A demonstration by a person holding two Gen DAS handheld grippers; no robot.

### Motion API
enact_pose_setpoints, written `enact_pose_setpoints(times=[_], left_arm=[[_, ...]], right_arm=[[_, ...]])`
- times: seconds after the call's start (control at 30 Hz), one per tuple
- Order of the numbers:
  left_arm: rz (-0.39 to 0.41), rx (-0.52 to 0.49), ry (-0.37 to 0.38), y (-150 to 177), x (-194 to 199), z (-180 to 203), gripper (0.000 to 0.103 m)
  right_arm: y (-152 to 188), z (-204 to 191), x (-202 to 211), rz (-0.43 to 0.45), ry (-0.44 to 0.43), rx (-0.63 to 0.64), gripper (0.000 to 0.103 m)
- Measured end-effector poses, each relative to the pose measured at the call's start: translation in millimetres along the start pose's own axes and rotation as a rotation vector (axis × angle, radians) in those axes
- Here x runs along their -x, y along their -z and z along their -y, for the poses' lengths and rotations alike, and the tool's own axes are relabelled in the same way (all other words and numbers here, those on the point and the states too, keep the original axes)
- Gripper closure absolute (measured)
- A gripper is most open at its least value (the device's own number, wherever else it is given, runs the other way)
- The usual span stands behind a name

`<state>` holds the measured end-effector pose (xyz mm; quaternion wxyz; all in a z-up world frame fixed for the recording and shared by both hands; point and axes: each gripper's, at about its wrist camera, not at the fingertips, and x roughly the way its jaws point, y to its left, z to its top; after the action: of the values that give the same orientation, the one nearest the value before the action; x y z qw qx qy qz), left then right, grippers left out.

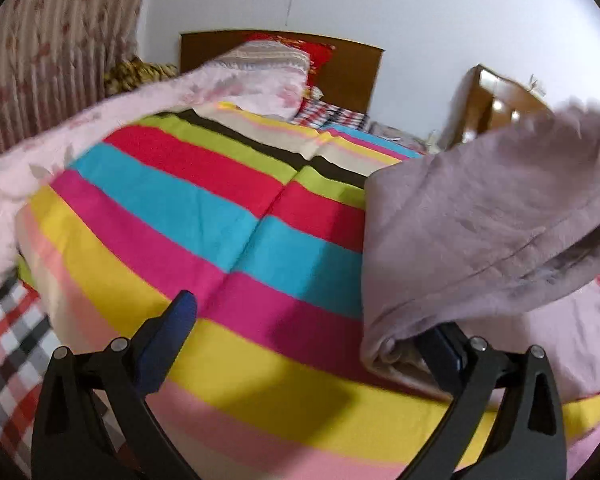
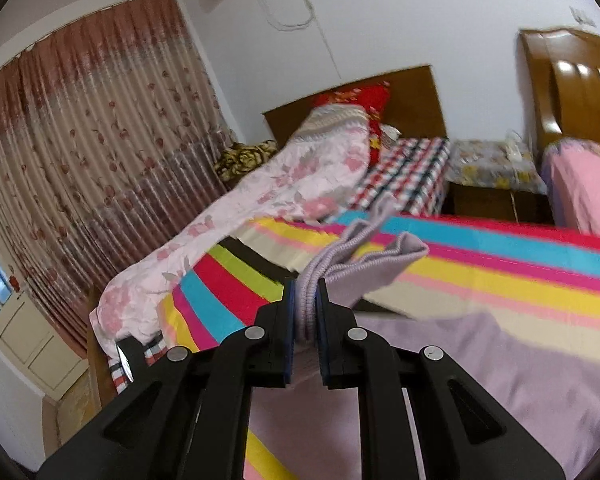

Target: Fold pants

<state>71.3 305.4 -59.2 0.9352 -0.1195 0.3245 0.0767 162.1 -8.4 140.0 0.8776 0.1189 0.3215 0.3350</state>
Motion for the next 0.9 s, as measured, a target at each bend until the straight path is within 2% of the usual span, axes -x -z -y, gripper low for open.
enact_pose_setpoints(times=[0.07,0.13,0.17,0.2,0.23,0.3,0.37,0.43,0.53,0.6,0.63,0.67,0.7,0.8,0.9], left_arm=[[-0.026,-0.025,-0.012,8,-7,0,0.001],[-0.036,-0.056,-0.028,16,-14,3,0.001],[-0.016,-0.078,-0.044,18,-14,6,0.001],[-0.015,-0.082,-0.054,18,-17,7,0.001],[-0.018,-0.08,-0.055,17,-19,6,0.001],[-0.029,-0.073,-0.042,15,-19,4,0.001],[-0.035,-0.073,-0.043,18,-17,4,0.001],[-0.033,-0.073,-0.052,18,-17,5,0.001],[-0.032,-0.075,-0.058,19,-16,6,0.001],[-0.031,-0.077,-0.056,19,-17,6,0.001],[-0.029,-0.076,-0.055,19,-16,6,0.001],[-0.025,-0.078,-0.053,20,-16,5,0.001],[-0.021,-0.08,-0.053,21,-15,5,0.001],[-0.004,-0.085,-0.048,24,-13,5,0.001],[0.003,-0.088,-0.04,25,-13,3,0.001]], right_arm=[[47,31,-4,-0.06,0.054,-0.078,0.09],[97,66,-19,-0.167,0.132,-0.169,0.091],[132,91,-30,-0.239,0.194,-0.25,0.098],[149,104,-35,-0.276,0.231,-0.279,0.101],[159,111,-29,-0.215,0.189,-0.292,0.101],[157,115,-24,-0.211,0.19,-0.323,0.101],[149,110,-23,-0.203,0.219,-0.277,0.101],[148,110,-21,-0.193,0.203,-0.283,0.101],[150,118,-17,-0.182,0.167,-0.338,0.089],[154,122,-14,-0.182,0.147,-0.365,0.066],[155,120,-11,-0.165,0.122,-0.372,0.044],[151,118,-7,-0.139,0.083,-0.378,0.032],[147,110,-6,-0.127,0.089,-0.365,0.032],[126,76,-13,-0.107,0.136,-0.203,0.032],[109,47,-29,-0.107,0.062,-0.117,0.033]])
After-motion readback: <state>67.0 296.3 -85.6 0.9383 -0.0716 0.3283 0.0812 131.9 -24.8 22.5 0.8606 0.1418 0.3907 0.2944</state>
